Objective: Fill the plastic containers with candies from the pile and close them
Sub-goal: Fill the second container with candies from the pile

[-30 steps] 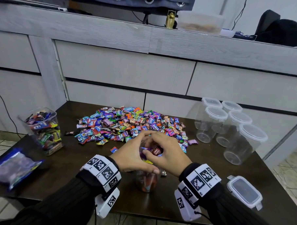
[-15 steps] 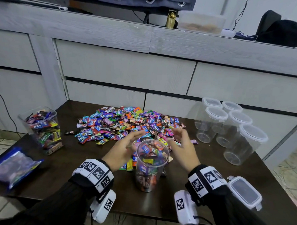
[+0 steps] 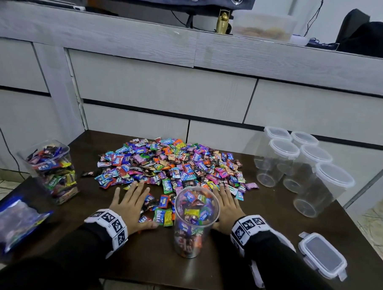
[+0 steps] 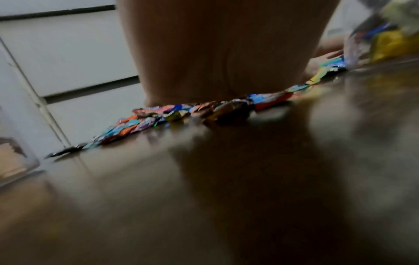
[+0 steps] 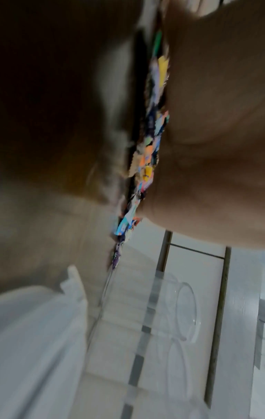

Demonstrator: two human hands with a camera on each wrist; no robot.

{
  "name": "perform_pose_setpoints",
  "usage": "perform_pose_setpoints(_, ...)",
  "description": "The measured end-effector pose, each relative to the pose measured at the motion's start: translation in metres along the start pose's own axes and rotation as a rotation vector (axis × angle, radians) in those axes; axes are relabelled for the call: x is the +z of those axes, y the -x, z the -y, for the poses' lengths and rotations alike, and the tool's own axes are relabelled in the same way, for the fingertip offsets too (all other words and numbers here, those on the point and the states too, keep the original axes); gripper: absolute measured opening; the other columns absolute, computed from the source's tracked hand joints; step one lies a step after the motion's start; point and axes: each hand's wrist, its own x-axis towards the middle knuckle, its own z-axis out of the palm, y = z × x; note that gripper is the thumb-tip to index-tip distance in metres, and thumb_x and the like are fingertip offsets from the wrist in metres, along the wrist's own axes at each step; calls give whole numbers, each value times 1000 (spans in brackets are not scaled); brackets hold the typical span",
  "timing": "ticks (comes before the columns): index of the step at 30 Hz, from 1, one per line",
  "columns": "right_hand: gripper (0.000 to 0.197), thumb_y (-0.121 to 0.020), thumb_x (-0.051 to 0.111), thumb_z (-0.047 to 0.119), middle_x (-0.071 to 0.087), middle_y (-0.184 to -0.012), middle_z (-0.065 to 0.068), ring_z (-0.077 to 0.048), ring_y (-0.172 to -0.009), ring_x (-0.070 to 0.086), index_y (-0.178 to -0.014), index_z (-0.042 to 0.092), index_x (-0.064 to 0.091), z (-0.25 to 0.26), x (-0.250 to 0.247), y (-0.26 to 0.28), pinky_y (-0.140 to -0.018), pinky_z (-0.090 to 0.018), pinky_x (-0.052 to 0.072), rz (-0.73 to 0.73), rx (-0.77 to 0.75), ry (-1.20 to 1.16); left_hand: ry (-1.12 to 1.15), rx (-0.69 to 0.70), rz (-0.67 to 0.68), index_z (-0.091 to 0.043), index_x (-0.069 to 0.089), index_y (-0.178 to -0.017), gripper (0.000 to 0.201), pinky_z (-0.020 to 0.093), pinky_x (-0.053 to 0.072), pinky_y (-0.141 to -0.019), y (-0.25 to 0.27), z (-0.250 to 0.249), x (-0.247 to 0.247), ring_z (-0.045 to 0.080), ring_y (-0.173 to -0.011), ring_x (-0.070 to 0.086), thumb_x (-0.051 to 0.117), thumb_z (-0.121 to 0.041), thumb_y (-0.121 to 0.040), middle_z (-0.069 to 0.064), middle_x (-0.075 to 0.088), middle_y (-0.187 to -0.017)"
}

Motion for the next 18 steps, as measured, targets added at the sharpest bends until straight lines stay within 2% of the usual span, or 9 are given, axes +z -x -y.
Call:
perform_pose_setpoints(2,114,-79,52,71,-24,-157,-9,-28,-145,-20,-149,16,-19,0,2,-8,-118,-48,0,-13,0,9,-17,34,-6,-19,-23,-152,120,57,-10,-116,-8,3,-4,23,-146,-28,16,-95,-68,3,-34,-157)
perform_pose_setpoints(5,116,-74,48,79,-23,-157,-10,-29,-145,-18,-150,19,-16,7,1,-22,-117,-48,-2,-6,-16,-26,-8,81,21,-18,-25,-151,149,57,-11,-116,-16,0,-13,25,-146,-27,-23,-99,-25,4,-36,-155)
perform_pose_setpoints(7,124,-63,37,89,-24,-156,-10,-29,-145,-19,-150,18,-16,14,-4,-32,-117,-47,-3,10,-33,-64,6,108,15,-17,-26,-150,157,56,-10,-116,-23,-5,-16,25,-146,-28,-29,-96,-14,6,-39,-153)
perform_pose_setpoints(8,128,-56,31,91,-24,-156,-10,-29,-144,-20,-150,18,-17,18,-5,-37,-117,-47,-4,14,-45,-86,18,131,11,-16,-27,-149,157,56,-10,-116,-26,-8,-16,26,-145,-29,-28,-96,-15,6,-42,-150)
perform_pose_setpoints(9,129,-56,34,91,-24,-156,-10,-29,-144,-20,-150,18,-17,21,-7,-41,-117,-47,-5,11,-61,-107,27,163,7,-15,-28,-148,155,56,-11,-116,-31,-12,-17,26,-144,-30,-27,-97,-17,7,-44,-148)
perform_pose_setpoints(11,122,-68,52,80,-24,-156,-9,-31,-144,-22,-150,21,-16,30,-6,-46,-117,-48,-6,-2,-106,-143,28,238,-5,-13,-34,-143,148,55,-13,-116,-41,-21,-14,28,-140,-35,-21,-100,-24,8,-45,-146)
perform_pose_setpoints(13,117,-72,61,71,-22,-157,-9,-33,-145,-17,-151,26,-13,35,-5,-51,-118,-49,-1,-29,-135,-136,-2,303,-38,-16,-41,-134,130,53,-14,-116,-53,-31,-8,31,-135,-40,-2,-102,-46,9,-46,-146)
perform_pose_setpoints(15,109,-75,59,69,-12,-159,-12,-35,-146,-3,-152,30,-7,36,-5,-56,-117,-49,9,-73,-151,-64,-44,341,-79,-18,-43,-132,116,53,-15,-116,-64,-38,-1,31,-134,-42,24,-91,-71,6,-47,-144)
perform_pose_setpoints(18,90,-81,54,67,9,-156,-15,-36,-139,20,-151,34,8,33,-8,-62,-109,-50,26,-104,-183,42,-8,362,-106,-24,-27,-149,108,52,-4,-118,-77,-44,6,22,-147,-24,37,-79,-82,0,-34,-157)
